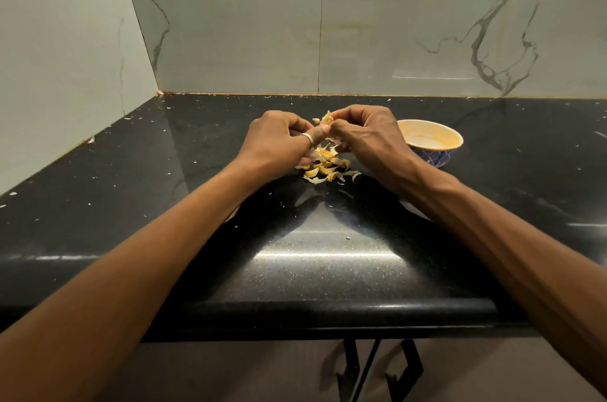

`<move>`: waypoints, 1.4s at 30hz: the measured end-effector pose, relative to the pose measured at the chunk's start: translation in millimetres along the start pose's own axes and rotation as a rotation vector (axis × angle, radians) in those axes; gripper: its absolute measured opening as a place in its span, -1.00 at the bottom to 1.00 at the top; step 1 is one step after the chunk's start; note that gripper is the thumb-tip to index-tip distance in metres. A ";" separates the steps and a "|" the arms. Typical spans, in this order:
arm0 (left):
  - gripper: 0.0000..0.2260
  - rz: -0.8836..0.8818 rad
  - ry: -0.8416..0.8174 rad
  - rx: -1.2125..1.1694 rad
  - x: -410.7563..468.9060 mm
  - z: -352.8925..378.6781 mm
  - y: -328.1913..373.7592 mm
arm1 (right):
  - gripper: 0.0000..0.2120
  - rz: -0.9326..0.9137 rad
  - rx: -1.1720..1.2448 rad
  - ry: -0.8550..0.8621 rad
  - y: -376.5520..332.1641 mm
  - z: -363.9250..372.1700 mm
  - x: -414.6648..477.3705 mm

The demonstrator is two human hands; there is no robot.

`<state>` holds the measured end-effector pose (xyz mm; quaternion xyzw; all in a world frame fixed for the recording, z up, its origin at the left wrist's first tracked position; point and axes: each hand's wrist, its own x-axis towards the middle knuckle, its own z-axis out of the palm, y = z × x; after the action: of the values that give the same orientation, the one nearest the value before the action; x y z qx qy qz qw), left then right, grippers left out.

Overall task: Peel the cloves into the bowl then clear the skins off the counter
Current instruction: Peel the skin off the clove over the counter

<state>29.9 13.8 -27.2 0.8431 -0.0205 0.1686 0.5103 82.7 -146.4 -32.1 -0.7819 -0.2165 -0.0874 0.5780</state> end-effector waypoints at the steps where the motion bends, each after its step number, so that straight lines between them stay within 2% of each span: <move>1: -0.78 -0.026 -0.018 -0.043 -0.3 0.0 0.1 | -0.92 -0.008 0.005 -0.007 -0.3 0.2 -0.1; 6: -0.93 -0.011 -0.004 -0.055 2.1 -2.7 -3.4 | -0.94 -0.030 0.015 -0.065 0.9 1.2 -1.1; 9: -0.96 0.018 0.011 -0.036 3.6 -3.9 -5.8 | -0.88 -0.071 0.054 -0.118 2.3 1.2 -1.1; 15: -0.89 -0.032 -0.050 -0.046 2.7 -3.2 -4.8 | -0.92 -0.109 0.050 -0.096 2.2 0.3 -1.1; 19: -0.84 0.002 -0.107 -0.077 3.5 -2.6 -3.9 | -0.94 -0.101 0.064 -0.112 0.6 -0.1 -1.9; 22: -0.89 0.007 -0.119 -0.108 4.1 -2.4 -5.1 | -0.90 -0.051 0.130 -0.131 -1.3 -1.9 -3.0; 26: -0.91 -0.001 -0.144 -0.134 1.1 -2.7 -4.6 | -0.83 0.108 0.315 -0.122 -5.3 -4.4 -3.8; 30: -0.94 -0.038 -0.078 -0.156 0.3 -1.8 -1.0 | -0.83 0.188 0.370 -0.115 -7.9 0.0 -3.8; 34: -0.95 -0.018 0.075 -0.001 2.6 -4.7 -2.6 | -0.82 0.205 0.343 -0.089 -9.7 0.6 -5.8; 42: -0.86 0.111 0.220 0.467 5.3 -10.9 -10.0 | -0.88 0.232 0.344 -0.081 -11.5 0.0 -6.8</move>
<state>34.1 28.8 -29.5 0.9121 0.0284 0.2873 0.2909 71.5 -145.3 -24.7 -0.6944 -0.1597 0.0494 0.7000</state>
